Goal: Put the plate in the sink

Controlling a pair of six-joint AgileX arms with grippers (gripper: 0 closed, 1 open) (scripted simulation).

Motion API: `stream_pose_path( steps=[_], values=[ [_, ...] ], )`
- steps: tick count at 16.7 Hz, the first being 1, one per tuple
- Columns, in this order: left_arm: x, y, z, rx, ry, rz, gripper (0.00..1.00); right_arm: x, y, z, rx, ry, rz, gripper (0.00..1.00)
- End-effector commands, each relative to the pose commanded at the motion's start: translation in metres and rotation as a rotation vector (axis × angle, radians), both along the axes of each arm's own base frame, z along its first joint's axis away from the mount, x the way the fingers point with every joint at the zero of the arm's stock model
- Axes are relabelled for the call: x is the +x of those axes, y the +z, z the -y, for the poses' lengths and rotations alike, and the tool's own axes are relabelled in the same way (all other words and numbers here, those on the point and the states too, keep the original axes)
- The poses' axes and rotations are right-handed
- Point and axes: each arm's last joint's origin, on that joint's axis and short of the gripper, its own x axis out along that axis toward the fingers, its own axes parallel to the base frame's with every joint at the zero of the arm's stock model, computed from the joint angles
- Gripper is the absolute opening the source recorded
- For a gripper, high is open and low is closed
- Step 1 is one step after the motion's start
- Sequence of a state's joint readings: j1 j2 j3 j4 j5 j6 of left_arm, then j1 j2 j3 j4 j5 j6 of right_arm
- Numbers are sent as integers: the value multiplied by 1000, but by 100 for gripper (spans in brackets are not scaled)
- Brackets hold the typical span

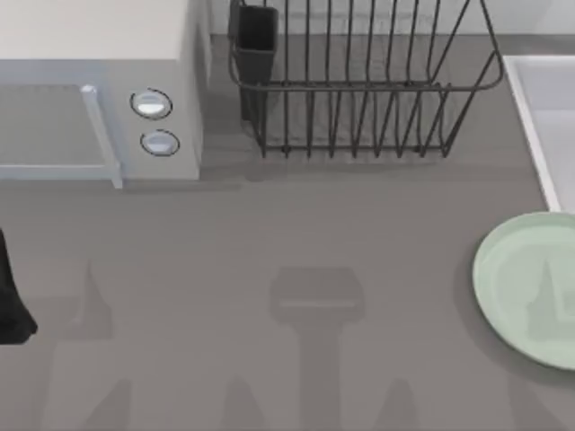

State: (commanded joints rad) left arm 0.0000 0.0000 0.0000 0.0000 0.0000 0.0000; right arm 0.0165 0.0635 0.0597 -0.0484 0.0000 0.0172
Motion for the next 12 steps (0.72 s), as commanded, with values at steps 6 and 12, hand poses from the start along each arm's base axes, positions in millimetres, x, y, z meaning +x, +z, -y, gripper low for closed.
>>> stream_pose_path(
  steps=[6,12],
  values=[
    [0,0,0,0,0,0,100,24,49,-12,68,67,-346,100],
    [0,0,0,0,0,0,100,100,79,-47,90,92,-874,100]
  ],
)
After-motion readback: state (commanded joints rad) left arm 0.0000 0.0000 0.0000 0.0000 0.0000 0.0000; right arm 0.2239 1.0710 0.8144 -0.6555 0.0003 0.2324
